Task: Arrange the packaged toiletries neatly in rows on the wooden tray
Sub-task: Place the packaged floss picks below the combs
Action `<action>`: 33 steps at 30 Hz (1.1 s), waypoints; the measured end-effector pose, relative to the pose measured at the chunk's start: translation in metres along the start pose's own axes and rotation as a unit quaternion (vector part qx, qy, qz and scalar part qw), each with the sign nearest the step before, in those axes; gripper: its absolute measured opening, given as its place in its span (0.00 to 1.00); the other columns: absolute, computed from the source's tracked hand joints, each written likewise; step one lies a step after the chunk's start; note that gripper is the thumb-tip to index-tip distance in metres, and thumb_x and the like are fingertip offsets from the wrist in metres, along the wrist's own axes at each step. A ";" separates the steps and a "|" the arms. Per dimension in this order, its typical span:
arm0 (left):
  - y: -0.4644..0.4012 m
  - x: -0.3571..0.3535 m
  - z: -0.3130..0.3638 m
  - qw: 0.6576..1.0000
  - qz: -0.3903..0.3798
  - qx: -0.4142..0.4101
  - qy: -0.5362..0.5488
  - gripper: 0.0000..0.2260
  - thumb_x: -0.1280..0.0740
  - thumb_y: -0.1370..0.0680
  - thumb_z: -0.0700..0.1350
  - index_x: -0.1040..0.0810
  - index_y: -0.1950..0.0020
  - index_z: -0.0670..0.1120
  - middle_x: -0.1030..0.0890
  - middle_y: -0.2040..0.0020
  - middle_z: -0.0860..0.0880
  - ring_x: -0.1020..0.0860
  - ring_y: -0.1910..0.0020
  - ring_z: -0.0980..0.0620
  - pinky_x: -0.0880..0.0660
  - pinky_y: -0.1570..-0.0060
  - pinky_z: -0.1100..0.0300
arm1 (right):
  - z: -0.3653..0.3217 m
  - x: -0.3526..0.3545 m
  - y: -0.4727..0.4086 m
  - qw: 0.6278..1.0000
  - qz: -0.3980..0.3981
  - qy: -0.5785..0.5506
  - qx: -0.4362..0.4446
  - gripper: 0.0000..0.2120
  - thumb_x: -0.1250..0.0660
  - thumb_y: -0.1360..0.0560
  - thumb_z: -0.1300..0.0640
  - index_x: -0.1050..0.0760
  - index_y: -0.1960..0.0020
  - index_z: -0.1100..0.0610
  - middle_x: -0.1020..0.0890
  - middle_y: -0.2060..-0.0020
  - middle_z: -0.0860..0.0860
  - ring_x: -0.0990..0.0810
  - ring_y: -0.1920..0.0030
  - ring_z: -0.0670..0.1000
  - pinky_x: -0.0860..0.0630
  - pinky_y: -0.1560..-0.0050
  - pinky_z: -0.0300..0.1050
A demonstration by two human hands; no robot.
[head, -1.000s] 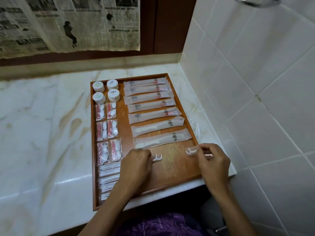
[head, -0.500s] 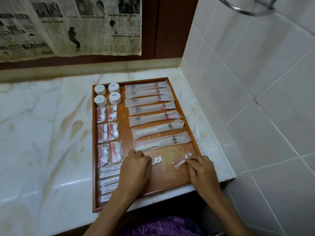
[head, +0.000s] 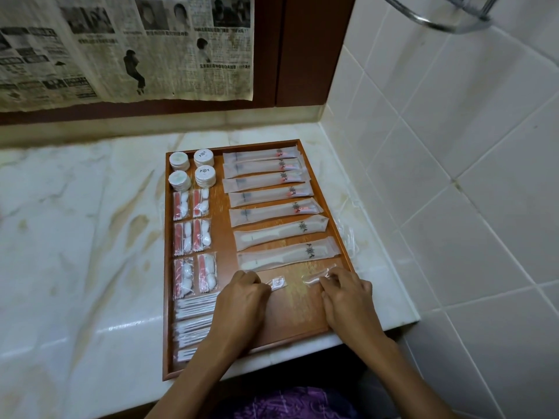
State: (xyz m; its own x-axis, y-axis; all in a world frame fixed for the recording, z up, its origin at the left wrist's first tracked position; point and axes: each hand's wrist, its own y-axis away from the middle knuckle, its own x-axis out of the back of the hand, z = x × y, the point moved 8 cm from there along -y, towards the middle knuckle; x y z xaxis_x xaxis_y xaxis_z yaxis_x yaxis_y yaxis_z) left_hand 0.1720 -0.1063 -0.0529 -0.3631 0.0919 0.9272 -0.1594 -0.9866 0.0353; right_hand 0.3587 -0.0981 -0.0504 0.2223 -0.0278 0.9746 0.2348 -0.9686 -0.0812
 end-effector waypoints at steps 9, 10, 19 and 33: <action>-0.008 0.000 -0.007 1.000 0.007 0.002 0.005 0.07 0.34 0.24 0.42 0.17 0.56 0.48 0.22 0.56 0.51 0.26 0.51 0.48 0.25 0.62 0.52 | -0.003 -0.002 -0.002 0.999 -0.027 0.029 -0.022 0.13 0.30 0.31 0.64 0.19 0.46 0.57 0.21 0.43 0.56 0.22 0.44 0.57 0.27 0.49 0.53; -0.008 -0.001 -0.007 1.000 0.005 0.001 0.004 0.07 0.34 0.24 0.43 0.16 0.55 0.49 0.22 0.56 0.51 0.26 0.51 0.48 0.25 0.61 0.52 | -0.003 -0.002 -0.002 0.999 -0.029 0.030 -0.022 0.13 0.30 0.30 0.64 0.19 0.46 0.57 0.21 0.43 0.56 0.23 0.44 0.57 0.27 0.49 0.53; -0.009 -0.001 -0.004 1.000 0.010 -0.007 0.009 0.07 0.34 0.24 0.43 0.16 0.54 0.49 0.21 0.56 0.51 0.27 0.50 0.49 0.24 0.63 0.52 | -0.002 -0.002 -0.003 1.000 -0.013 0.013 -0.023 0.13 0.30 0.31 0.64 0.19 0.47 0.57 0.22 0.43 0.56 0.22 0.45 0.57 0.27 0.50 0.53; -0.007 0.002 0.004 0.999 0.029 -0.017 0.029 0.07 0.35 0.23 0.45 0.17 0.53 0.47 0.23 0.56 0.49 0.27 0.50 0.47 0.24 0.63 0.51 | -0.003 0.007 0.000 0.999 0.032 -0.022 -0.026 0.13 0.27 0.30 0.62 0.19 0.46 0.59 0.20 0.45 0.57 0.21 0.46 0.57 0.24 0.51 0.55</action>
State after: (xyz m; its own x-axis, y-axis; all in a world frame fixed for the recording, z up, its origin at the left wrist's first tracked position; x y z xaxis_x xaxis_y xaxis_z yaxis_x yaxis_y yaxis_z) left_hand 0.1756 -0.0993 -0.0496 -0.4242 0.0439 0.9045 -0.1673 -0.9854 -0.0306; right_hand 0.3579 -0.0993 -0.0432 0.2775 -0.0804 0.9574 0.1692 -0.9768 -0.1311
